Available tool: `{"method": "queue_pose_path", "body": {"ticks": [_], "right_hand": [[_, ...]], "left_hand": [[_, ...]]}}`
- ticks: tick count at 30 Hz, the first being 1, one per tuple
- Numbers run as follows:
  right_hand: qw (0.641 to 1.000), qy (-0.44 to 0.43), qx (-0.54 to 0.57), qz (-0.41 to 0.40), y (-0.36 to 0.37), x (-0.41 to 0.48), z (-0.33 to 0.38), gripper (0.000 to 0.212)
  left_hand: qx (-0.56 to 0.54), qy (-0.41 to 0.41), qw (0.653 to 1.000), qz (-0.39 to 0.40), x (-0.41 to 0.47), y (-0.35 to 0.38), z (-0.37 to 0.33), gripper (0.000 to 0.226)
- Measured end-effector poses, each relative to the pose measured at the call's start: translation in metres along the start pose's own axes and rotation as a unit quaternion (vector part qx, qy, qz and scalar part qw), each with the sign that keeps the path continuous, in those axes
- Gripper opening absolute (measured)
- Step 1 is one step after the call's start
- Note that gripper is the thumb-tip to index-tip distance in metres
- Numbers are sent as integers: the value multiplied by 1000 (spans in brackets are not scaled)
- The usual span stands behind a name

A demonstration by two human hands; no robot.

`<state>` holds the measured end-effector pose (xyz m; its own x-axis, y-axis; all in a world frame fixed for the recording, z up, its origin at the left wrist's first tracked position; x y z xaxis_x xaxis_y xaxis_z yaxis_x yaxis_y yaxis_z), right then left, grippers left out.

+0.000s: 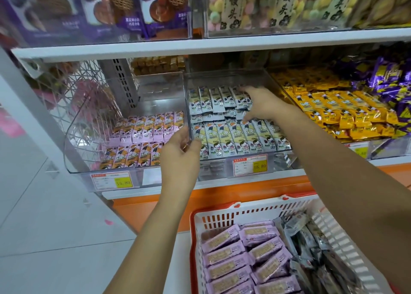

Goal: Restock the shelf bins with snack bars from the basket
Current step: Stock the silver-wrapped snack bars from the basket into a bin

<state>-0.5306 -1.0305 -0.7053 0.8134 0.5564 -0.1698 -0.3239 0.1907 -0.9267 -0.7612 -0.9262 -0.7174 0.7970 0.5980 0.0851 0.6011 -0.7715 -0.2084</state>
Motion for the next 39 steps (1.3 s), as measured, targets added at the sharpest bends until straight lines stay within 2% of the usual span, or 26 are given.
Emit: {"method": "queue_pose_path", "body": {"ticks": [3,7,11,13,15,18,19,21,23,25,29,32,34,36,39], "right_hand": [[998,3,-59,-27,3,6,3,99],[991,-6,-121,-53,4,10,3,87],[988,-13,-136,-69,8,10,1,80],[991,-16,-105,-86,9,6,0,74],[992,-28,-40,-115,6,-9,-1,62],[977,-80,25,-197,-1,-51,-6,16],[972,-97,43,-210,0,-69,-9,15],[971,-108,61,-207,9,-109,-19,26],[976,-95,59,-188,26,-147,-35,30],[985,-61,74,-145,53,-176,-61,27],[997,58,40,21,135,-211,-129,21],[973,160,45,158,201,-233,-176,28],[958,187,53,211,238,-242,-198,27],[948,229,36,219,259,-251,-213,15],[942,298,33,153,278,-262,-226,32]], "left_hand": [[6,4,1000,1,0,1,0,38],[8,10,1000,7,1,2,4,38],[41,19,999,11,3,4,9,41],[97,55,994,4,3,3,12,44],[151,133,980,-11,-7,2,5,45],[172,253,952,0,-31,8,-8,23],[180,271,945,27,-39,11,-10,15],[211,255,936,121,-51,22,-4,27],[279,208,909,229,-63,36,12,35],[349,170,868,310,-74,47,35,34],[421,110,786,439,-96,59,84,28],[455,32,739,496,-107,60,117,30],[488,-11,697,525,-112,58,133,30],[533,-45,650,541,-117,53,150,30],[559,-92,609,555,-120,44,174,28]]}}
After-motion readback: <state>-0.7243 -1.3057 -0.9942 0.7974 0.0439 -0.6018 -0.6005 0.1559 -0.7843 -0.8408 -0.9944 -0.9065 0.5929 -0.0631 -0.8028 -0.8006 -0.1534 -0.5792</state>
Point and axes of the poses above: each hand's wrist, its own x-axis towards the middle knuckle, its own y-axis out of the palm, z = x × y, the point moved 3 cm from there along x, towards the middle knuckle, and after that the axes turned 8 degrees about z, right-handed, at the moved point
